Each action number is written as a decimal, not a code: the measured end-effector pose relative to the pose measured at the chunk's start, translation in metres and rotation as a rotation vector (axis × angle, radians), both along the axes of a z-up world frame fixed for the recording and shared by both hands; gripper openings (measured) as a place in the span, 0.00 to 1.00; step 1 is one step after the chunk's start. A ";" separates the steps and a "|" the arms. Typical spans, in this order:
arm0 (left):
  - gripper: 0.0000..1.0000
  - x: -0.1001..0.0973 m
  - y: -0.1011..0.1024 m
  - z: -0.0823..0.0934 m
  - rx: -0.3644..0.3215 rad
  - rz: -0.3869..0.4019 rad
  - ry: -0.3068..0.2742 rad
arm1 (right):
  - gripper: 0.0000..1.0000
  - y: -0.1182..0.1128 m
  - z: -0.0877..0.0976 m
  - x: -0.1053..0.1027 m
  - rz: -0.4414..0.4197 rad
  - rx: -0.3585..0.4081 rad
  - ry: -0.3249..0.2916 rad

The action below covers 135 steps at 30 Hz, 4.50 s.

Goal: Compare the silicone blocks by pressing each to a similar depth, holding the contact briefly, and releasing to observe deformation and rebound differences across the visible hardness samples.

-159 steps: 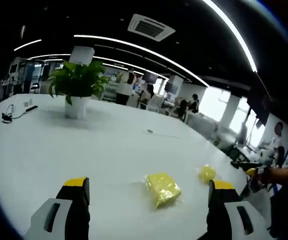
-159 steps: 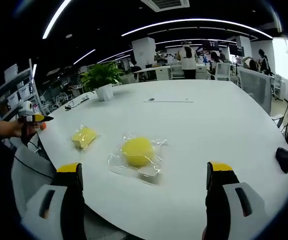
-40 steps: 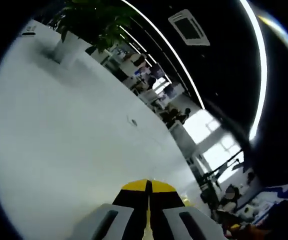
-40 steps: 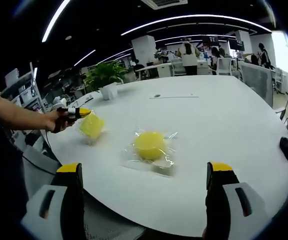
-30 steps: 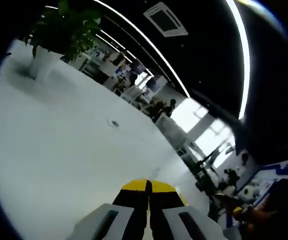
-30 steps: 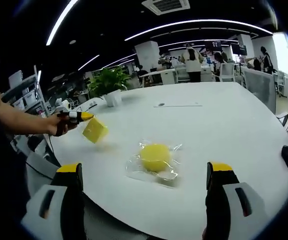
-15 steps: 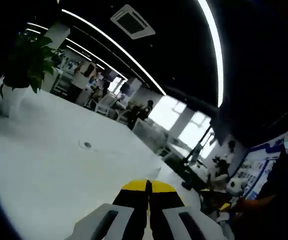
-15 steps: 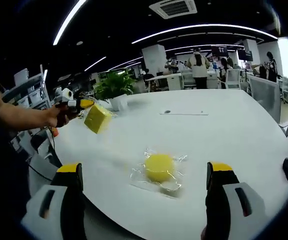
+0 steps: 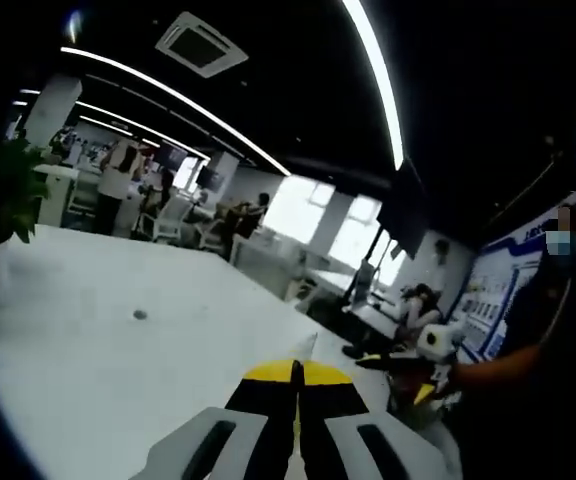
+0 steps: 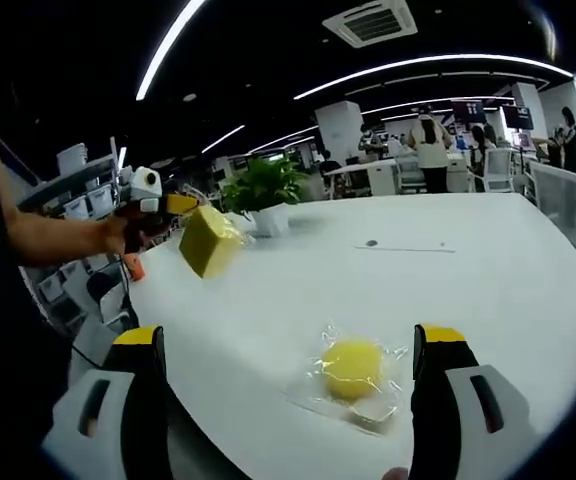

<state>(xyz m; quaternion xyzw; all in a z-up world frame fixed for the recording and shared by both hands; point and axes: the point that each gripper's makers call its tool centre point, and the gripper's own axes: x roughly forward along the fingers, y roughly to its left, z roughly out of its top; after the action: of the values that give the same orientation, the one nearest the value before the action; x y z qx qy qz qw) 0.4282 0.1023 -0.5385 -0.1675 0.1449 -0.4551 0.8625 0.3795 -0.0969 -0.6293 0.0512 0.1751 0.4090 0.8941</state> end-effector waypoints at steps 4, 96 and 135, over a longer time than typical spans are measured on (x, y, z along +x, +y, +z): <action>0.00 -0.010 -0.013 0.010 -0.001 -0.051 -0.025 | 0.96 0.016 0.002 0.004 0.043 0.012 -0.003; 0.00 -0.062 -0.073 0.097 -0.033 -0.234 -0.222 | 0.03 0.125 0.129 -0.018 0.458 0.354 -0.008; 0.00 -0.060 -0.070 0.094 -0.047 -0.206 -0.210 | 0.04 0.126 0.125 -0.019 0.467 0.333 0.009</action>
<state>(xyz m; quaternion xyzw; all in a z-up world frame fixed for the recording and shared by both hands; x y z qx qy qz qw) 0.3683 0.0319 -0.4443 -0.1236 0.0597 -0.5596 0.8173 0.3609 0.0292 -0.5040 0.1577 0.1167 0.6268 0.7541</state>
